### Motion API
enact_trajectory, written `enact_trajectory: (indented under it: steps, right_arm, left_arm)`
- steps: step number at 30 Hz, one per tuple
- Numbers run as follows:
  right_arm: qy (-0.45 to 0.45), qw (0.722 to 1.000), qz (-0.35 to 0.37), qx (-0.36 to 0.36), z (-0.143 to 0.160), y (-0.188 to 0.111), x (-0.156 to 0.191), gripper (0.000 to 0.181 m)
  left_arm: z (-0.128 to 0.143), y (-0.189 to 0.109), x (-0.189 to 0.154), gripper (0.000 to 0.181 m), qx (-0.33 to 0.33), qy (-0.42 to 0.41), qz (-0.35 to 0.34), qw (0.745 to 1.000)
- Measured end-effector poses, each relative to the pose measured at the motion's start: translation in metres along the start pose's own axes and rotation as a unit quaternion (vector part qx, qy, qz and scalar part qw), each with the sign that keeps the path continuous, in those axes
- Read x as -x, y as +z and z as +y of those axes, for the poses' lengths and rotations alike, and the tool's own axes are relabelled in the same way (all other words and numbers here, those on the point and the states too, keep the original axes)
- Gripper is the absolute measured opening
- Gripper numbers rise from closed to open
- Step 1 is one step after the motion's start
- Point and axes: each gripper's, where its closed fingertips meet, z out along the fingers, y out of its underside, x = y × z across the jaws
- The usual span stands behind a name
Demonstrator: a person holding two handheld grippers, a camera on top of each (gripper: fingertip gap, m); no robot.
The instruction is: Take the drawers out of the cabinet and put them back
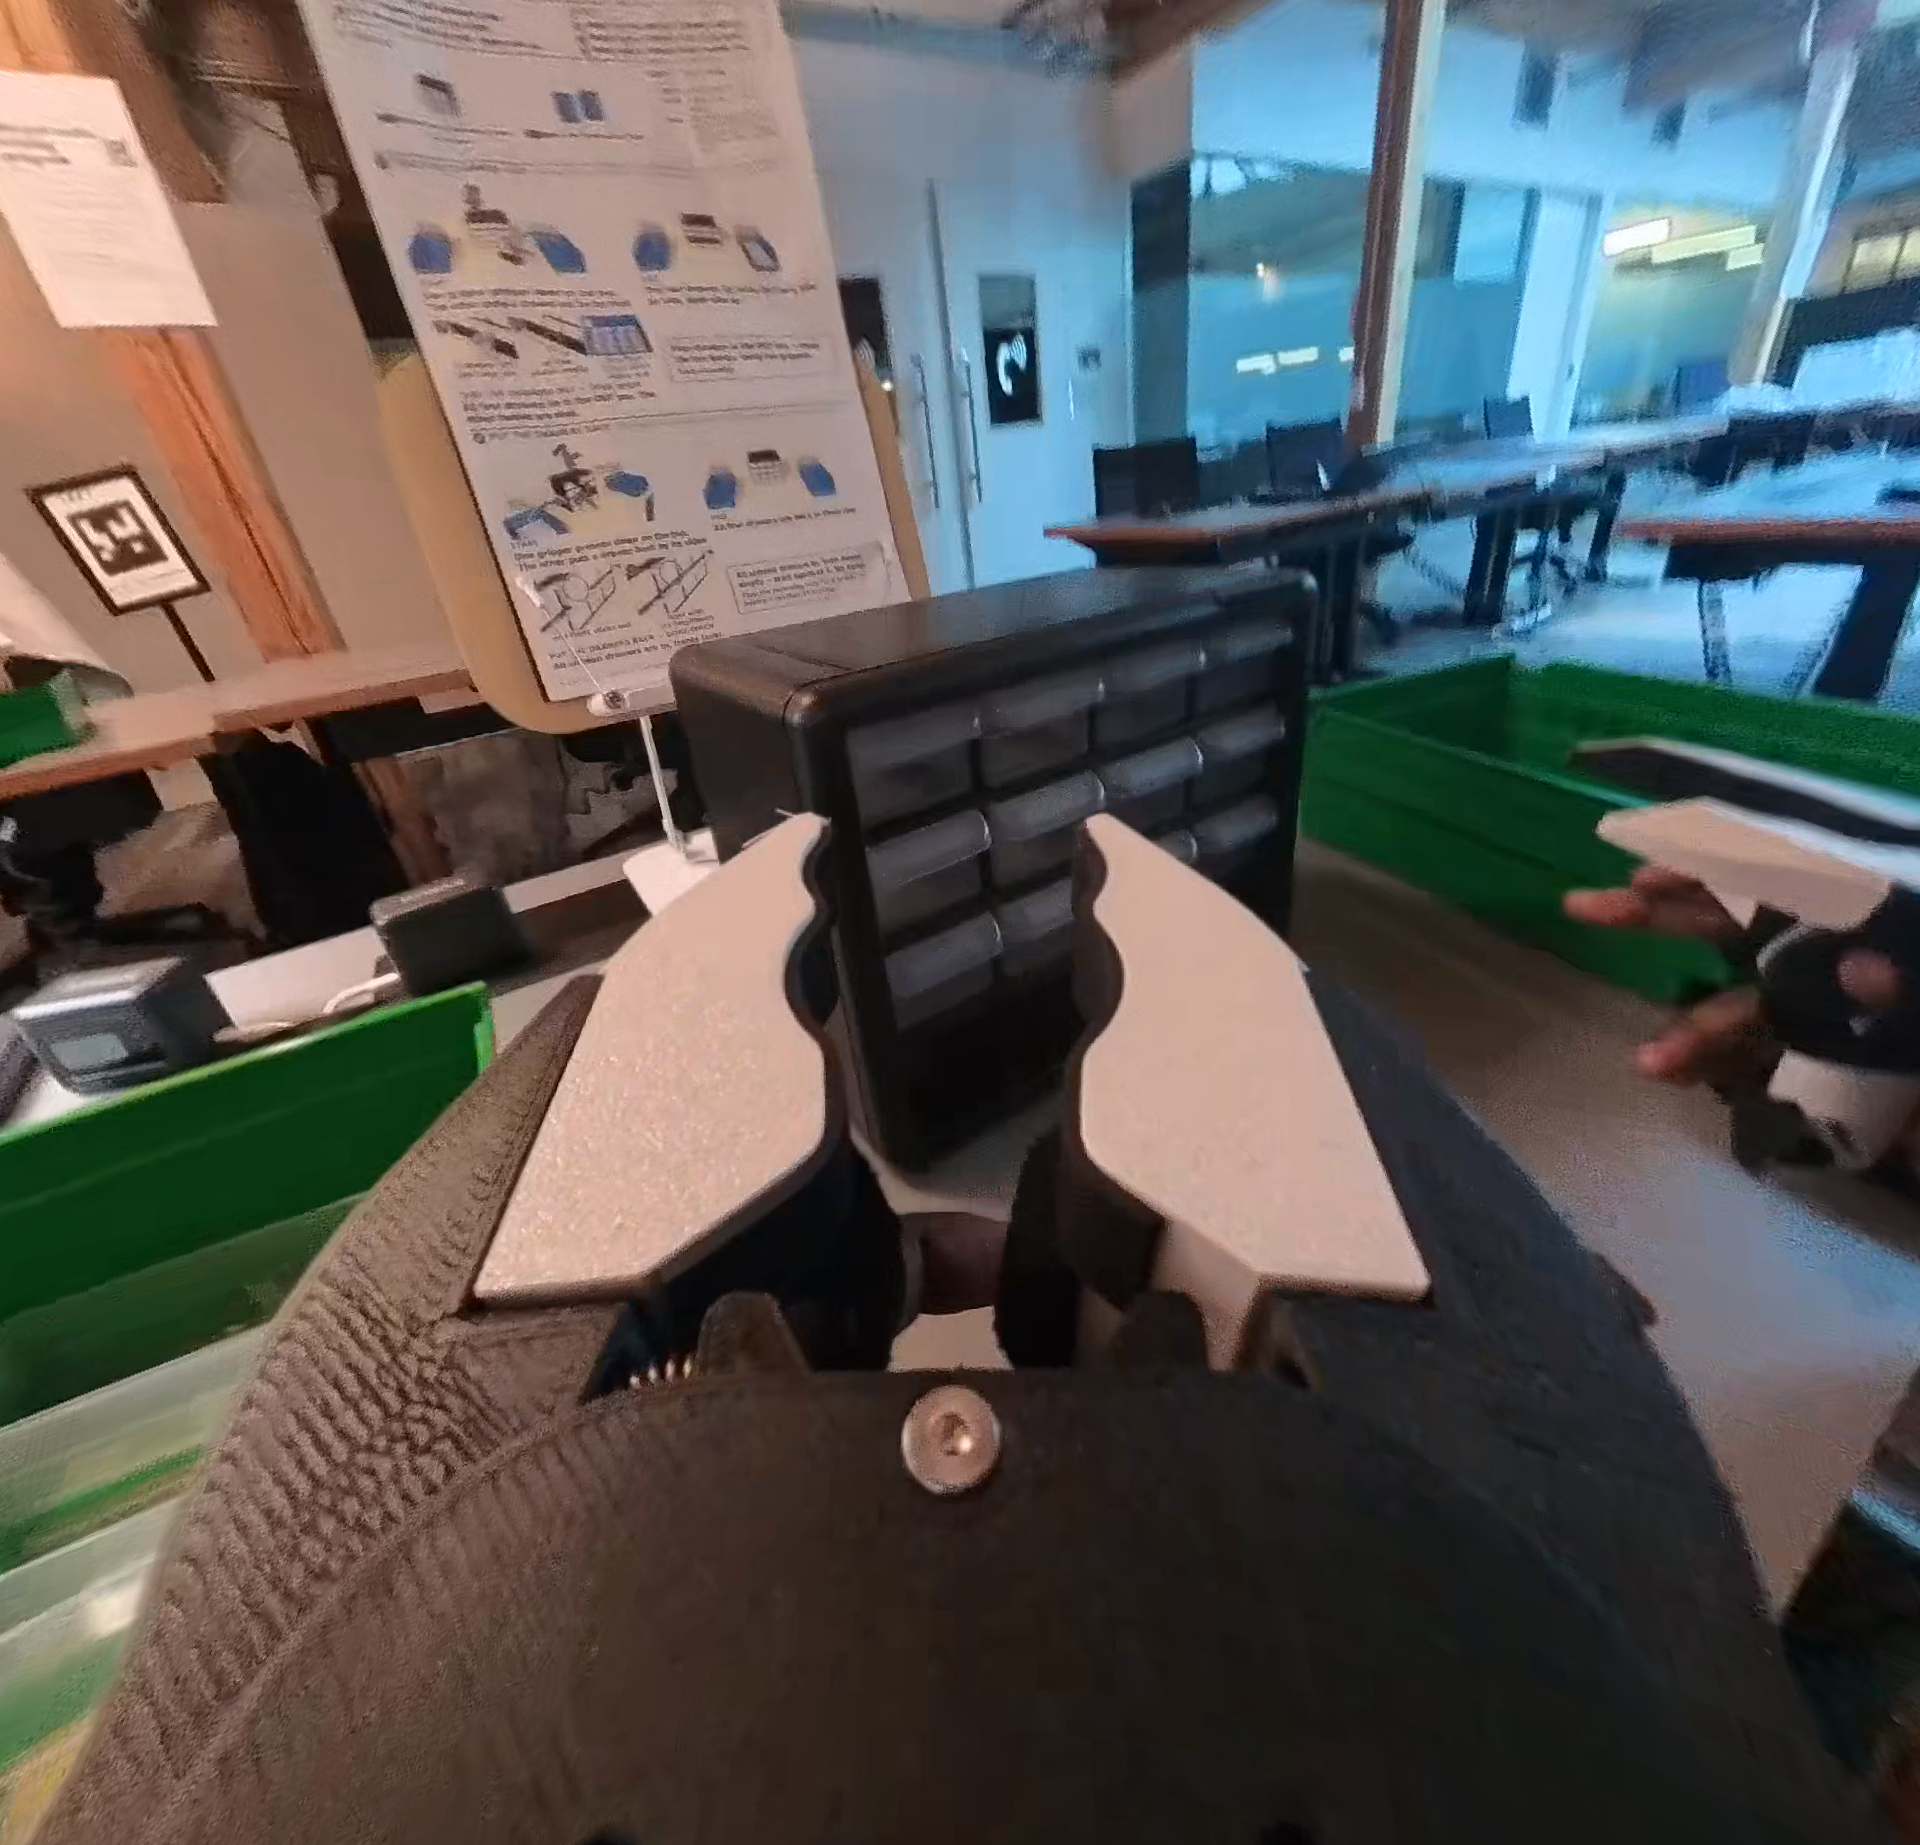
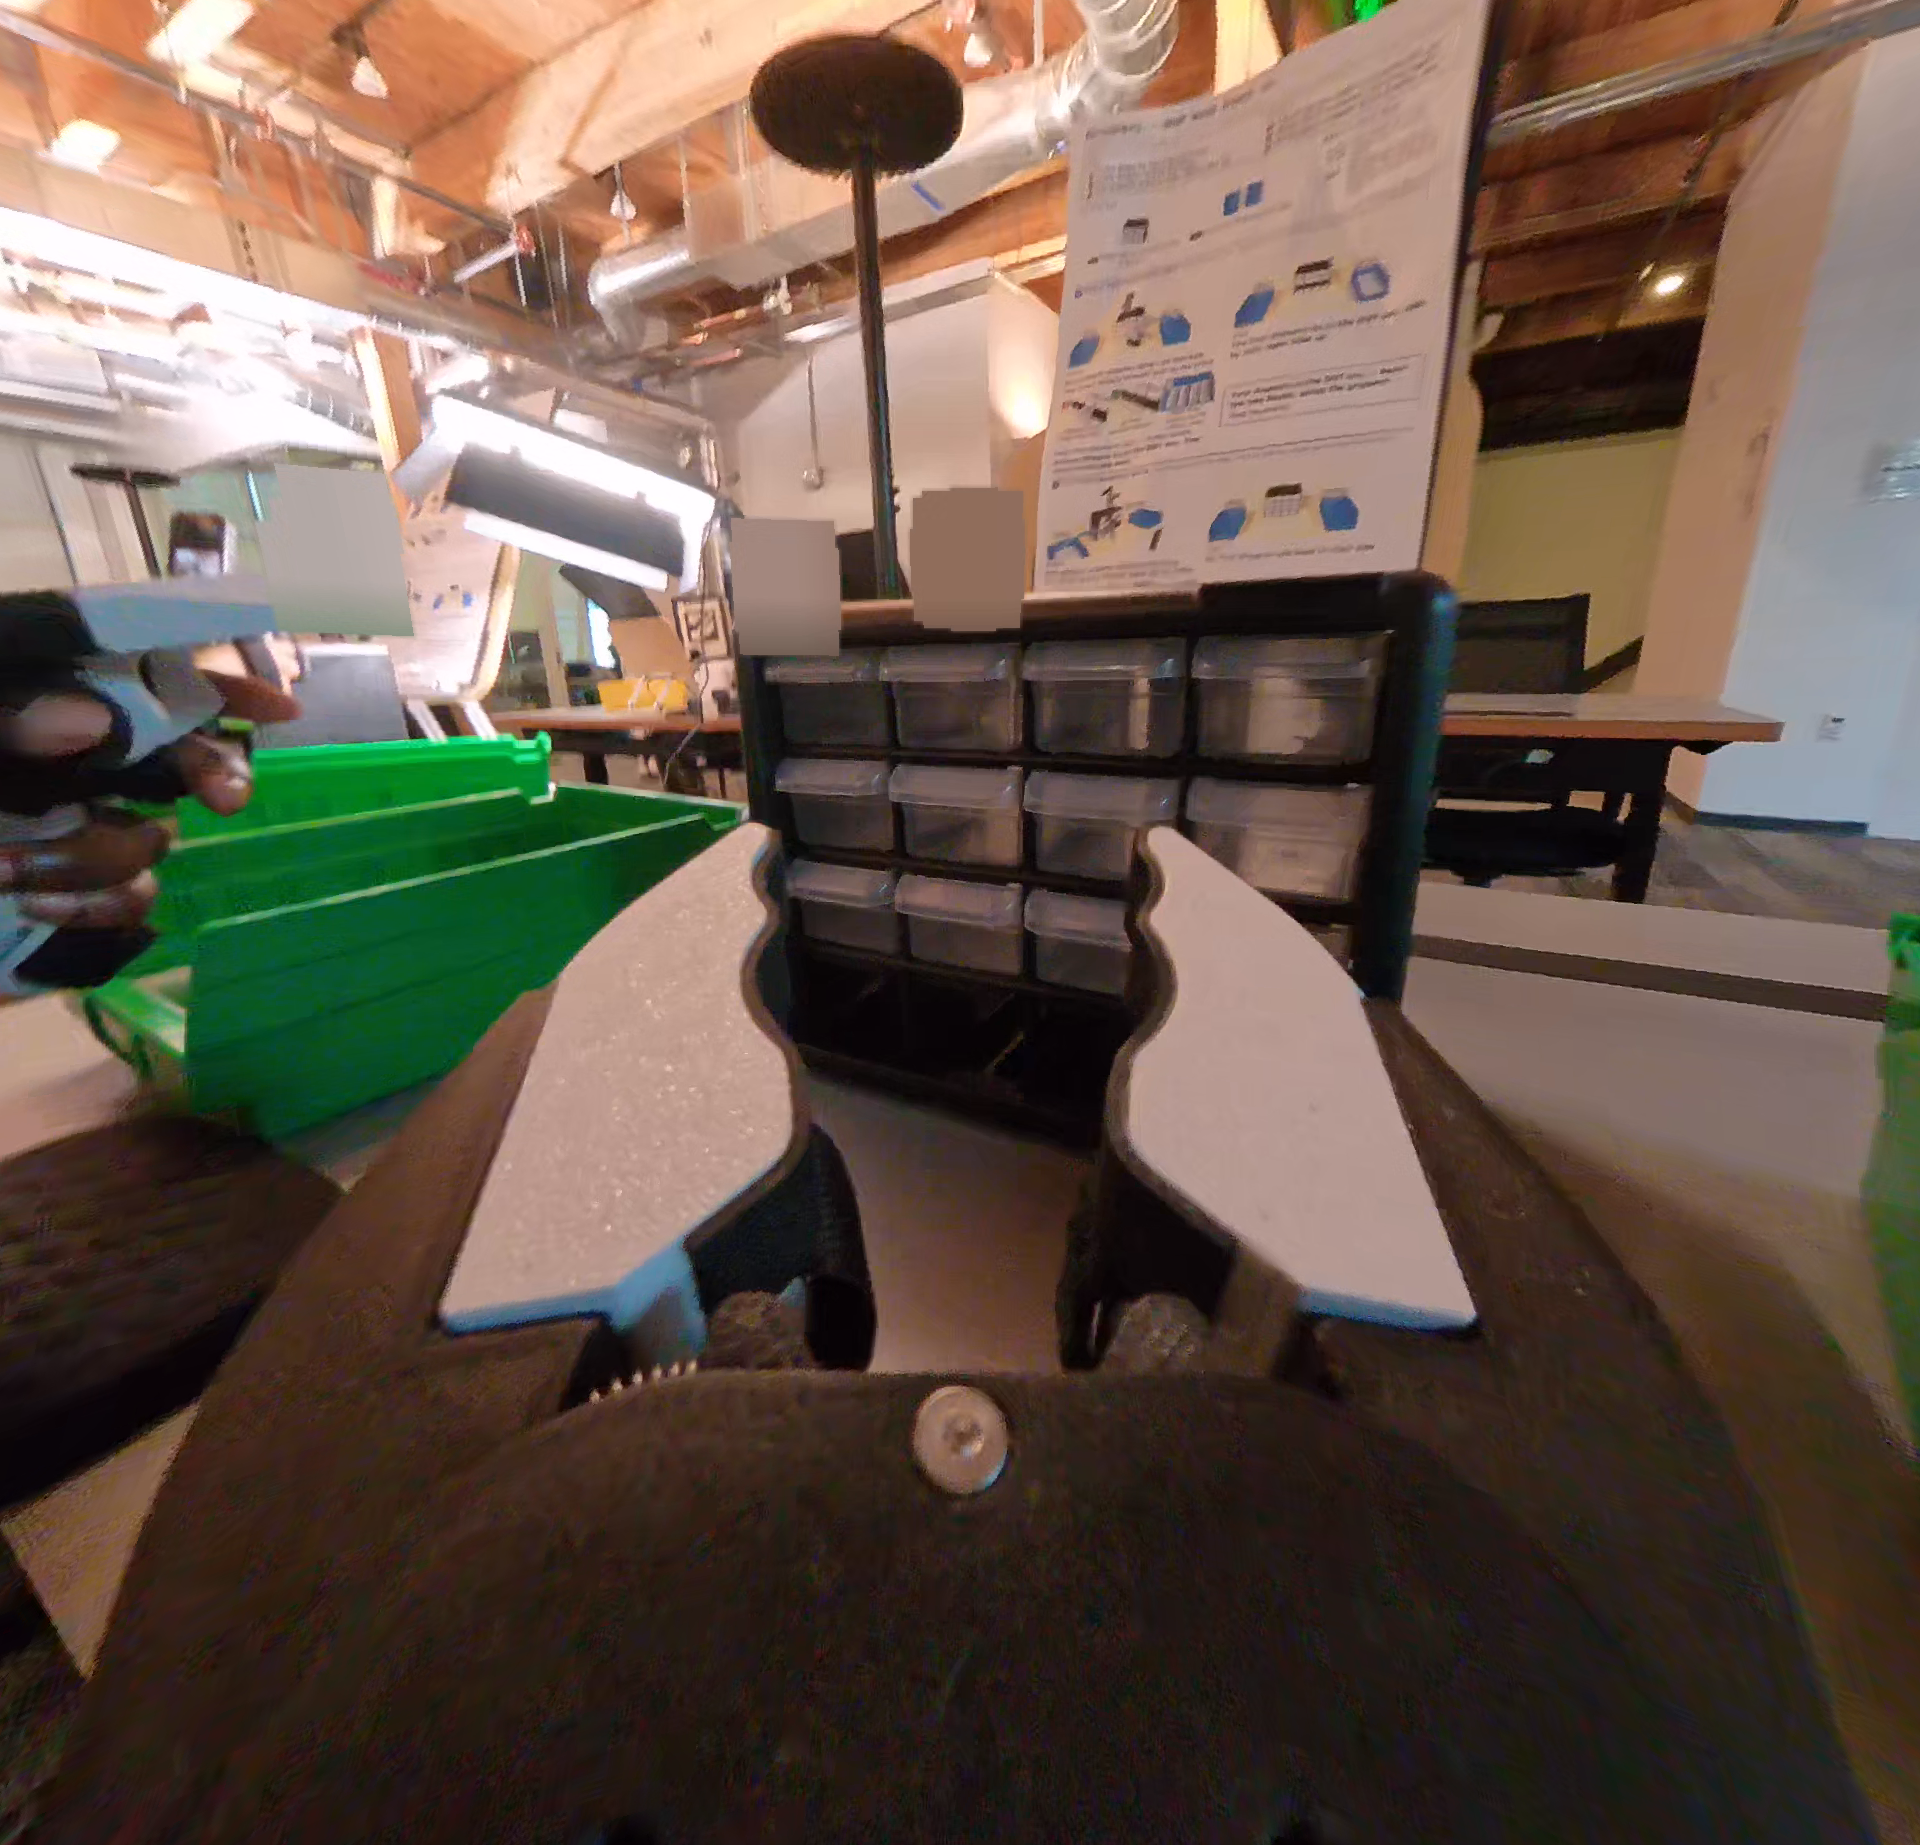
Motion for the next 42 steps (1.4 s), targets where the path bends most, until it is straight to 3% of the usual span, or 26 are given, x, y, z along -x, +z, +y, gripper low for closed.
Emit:
enact_trajectory:
  steps: [4, 10, 15, 19, 23, 26, 29, 36, 38, 40, 42]
  right_arm:
    - [0.022, 1.0, -0.006, 0.02, -0.003, -0.004, -0.009, 0.062]
    - [0.039, 0.997, -0.027, 0.059, 0.027, -0.006, -0.018, 0.056]
    - [-0.024, 0.996, -0.036, 0.082, 0.045, -0.004, -0.016, 0.053]
    - [-0.041, 0.991, -0.045, 0.117, 0.064, -0.002, -0.017, 0.052]
    - [-0.017, 0.992, -0.047, 0.116, 0.062, -0.002, -0.02, 0.052]
    - [0.004, 0.992, -0.049, 0.114, 0.062, -0.003, -0.021, 0.051]
    - [0.005, 0.993, -0.047, 0.109, 0.06, -0.003, -0.021, 0.049]
    - [-0.014, 0.993, -0.054, 0.107, 0.058, -0.005, -0.014, 0.047]
    - [-0.019, 0.993, -0.056, 0.107, 0.058, -0.005, -0.012, 0.047]
    - [-0.024, 0.992, -0.057, 0.108, 0.059, -0.004, -0.01, 0.046]
    - [-0.032, 0.991, -0.059, 0.112, 0.061, -0.002, -0.009, 0.046]
  left_arm:
    - [-0.007, -0.027, 0.02, 0.043, 0.046, 0.061, -0.045, 0.996]
    - [0.004, -0.088, 0.102, 0.045, 0.129, 0.075, -0.168, 0.975]
    - [0.017, -0.116, 0.138, 0.044, 0.157, 0.06, -0.21, 0.963]
    - [0.062, -0.109, 0.143, 0.045, 0.251, 0.06, -0.171, 0.951]
    - [0.119, -0.111, 0.151, 0.045, 0.393, 0.071, -0.134, 0.907]
    - [0.122, -0.094, 0.152, 0.045, 0.404, 0.051, -0.095, 0.909]
    - [0.118, -0.076, 0.165, 0.045, 0.429, 0.103, -0.062, 0.895]
    - [0.137, -0.039, 0.278, 0.031, 0.556, 0.251, -0.096, 0.786]
    - [0.154, -0.039, 0.295, 0.027, 0.603, 0.16, -0.106, 0.774]
    - [0.168, -0.027, 0.301, 0.027, 0.601, 0.03, -0.121, 0.789]
    - [0.177, -0.016, 0.308, 0.028, 0.586, -0.033, -0.13, 0.799]
